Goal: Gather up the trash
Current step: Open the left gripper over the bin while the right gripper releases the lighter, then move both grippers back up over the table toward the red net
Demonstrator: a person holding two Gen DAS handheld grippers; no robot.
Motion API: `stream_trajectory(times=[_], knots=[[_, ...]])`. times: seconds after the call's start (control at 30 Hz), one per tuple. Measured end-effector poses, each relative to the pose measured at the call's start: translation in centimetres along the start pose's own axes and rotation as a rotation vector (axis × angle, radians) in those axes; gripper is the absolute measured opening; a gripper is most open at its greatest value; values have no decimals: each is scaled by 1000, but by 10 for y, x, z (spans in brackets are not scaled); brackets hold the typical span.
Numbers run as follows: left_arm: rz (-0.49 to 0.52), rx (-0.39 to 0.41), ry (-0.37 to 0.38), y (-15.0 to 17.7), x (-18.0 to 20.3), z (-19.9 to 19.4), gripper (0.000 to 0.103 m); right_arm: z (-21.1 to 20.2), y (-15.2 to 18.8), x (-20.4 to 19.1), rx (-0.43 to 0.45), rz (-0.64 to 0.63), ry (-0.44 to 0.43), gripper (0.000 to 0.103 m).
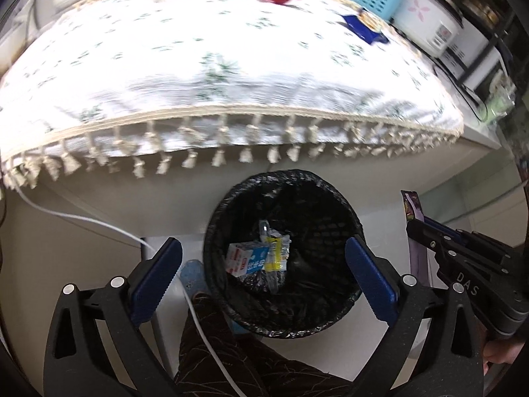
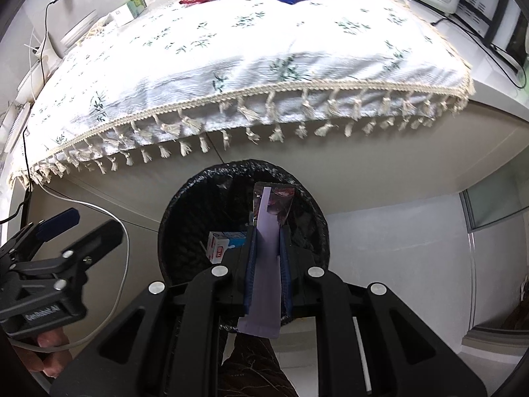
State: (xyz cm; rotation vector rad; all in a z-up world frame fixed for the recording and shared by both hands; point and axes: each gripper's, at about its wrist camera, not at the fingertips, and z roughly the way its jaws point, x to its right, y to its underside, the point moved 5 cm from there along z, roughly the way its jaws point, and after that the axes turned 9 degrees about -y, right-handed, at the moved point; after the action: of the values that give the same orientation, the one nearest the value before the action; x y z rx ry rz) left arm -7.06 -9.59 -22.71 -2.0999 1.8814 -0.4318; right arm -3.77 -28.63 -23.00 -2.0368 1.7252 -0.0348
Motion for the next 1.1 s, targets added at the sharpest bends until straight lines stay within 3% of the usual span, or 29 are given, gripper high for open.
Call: stream_trajectory(times=[0.7,1.1], knots=[[-92,16,-86,1,-55,-8,97,41,-16,-33,-44,-98,-17,16],[-76,18,-83,-8,-48,-6,97,11,-34,-31,20,-104,14,72]])
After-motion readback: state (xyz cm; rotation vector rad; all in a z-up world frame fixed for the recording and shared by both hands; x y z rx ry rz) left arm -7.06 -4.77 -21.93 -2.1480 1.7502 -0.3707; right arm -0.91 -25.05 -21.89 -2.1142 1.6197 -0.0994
